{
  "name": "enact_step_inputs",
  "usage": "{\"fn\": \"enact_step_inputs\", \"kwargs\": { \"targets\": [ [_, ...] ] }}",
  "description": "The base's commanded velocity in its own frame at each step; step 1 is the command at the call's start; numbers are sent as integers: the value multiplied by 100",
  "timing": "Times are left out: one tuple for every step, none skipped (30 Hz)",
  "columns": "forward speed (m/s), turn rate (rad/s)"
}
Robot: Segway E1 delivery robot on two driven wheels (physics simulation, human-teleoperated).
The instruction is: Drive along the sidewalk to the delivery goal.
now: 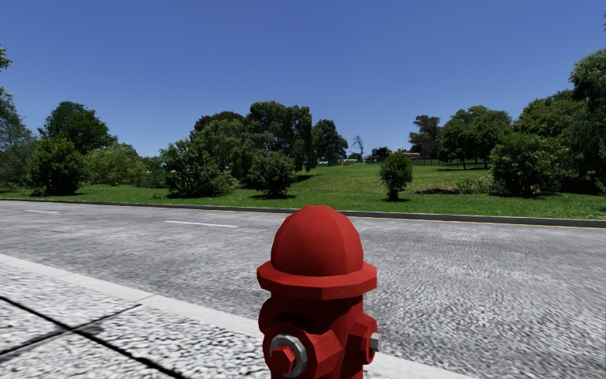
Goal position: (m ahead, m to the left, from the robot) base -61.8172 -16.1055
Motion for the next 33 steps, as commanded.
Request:
{"fn": "enact_step_inputs", "kwargs": {
  "targets": [
    [0, 0],
    [0, 0],
    [0, 0],
    [0, 0],
    [0, 0],
    [0, 0],
    [0, 0],
    [0, 0],
    [0, 0],
    [0, 0],
    [0, 0],
    [0, 0],
    [0, 0],
    [0, 0],
    [0, 0],
    [0, 0],
    [0, 0],
    [0, 0],
    [0, 0],
    [0, 0],
    [0, 0],
    [0, 0],
    [0, 0],
    [0, 0],
    [0, 0],
    [0, 0],
    [0, 0],
    [0, 0],
    [0, 0],
    [0, 0],
    [0, -15],
    [0, -61],
    [0, -61]
  ]
}}
